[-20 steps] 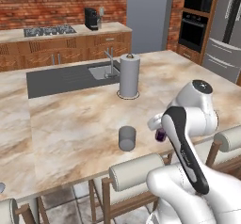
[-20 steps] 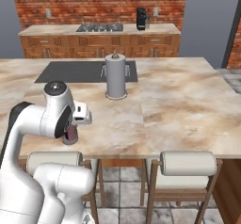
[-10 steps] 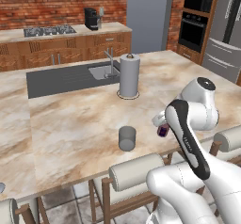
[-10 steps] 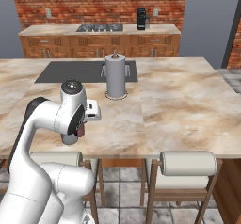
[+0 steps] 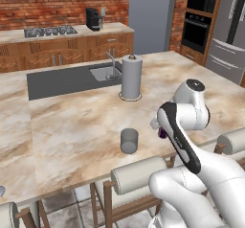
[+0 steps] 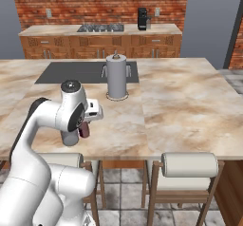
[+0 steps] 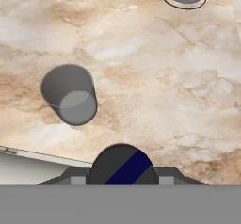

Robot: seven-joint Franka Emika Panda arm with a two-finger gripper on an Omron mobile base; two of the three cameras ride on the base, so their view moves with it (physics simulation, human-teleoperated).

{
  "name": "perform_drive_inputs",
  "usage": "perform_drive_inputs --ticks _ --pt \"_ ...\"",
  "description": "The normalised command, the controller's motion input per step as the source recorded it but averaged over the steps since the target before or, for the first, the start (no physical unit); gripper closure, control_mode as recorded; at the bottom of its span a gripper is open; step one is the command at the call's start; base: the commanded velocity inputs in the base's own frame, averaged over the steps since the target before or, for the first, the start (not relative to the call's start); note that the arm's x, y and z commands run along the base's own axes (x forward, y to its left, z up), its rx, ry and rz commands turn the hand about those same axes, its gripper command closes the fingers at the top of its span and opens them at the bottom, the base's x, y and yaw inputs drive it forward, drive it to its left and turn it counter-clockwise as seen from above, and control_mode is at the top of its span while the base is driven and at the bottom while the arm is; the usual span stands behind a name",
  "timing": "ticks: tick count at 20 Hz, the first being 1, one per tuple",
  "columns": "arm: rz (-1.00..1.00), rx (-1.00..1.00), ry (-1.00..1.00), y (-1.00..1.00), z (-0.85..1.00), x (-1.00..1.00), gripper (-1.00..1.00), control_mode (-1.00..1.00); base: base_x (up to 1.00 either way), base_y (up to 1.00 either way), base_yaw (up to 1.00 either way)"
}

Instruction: There is a wine glass and glass cup on the dining counter. Place the wine bottle next to the wine glass and the juice bottle next to the glass cup.

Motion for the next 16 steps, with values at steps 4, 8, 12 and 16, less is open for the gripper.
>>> perform_drive_inputs --ticks 4,8,12,16 --pt "0.00 0.01 0.00 0.00 -0.28 0.19 1.00 -1.00 0.00 0.00 0.00" --pt "0.00 0.04 0.00 0.00 -0.28 0.15 1.00 -1.00 0.00 0.00 0.00" --pt "0.00 0.02 0.00 0.02 -0.24 0.13 1.00 -1.00 0.00 0.00 0.00" --pt "0.00 0.01 0.00 0.02 -0.23 0.14 1.00 -1.00 0.00 0.00 0.00"
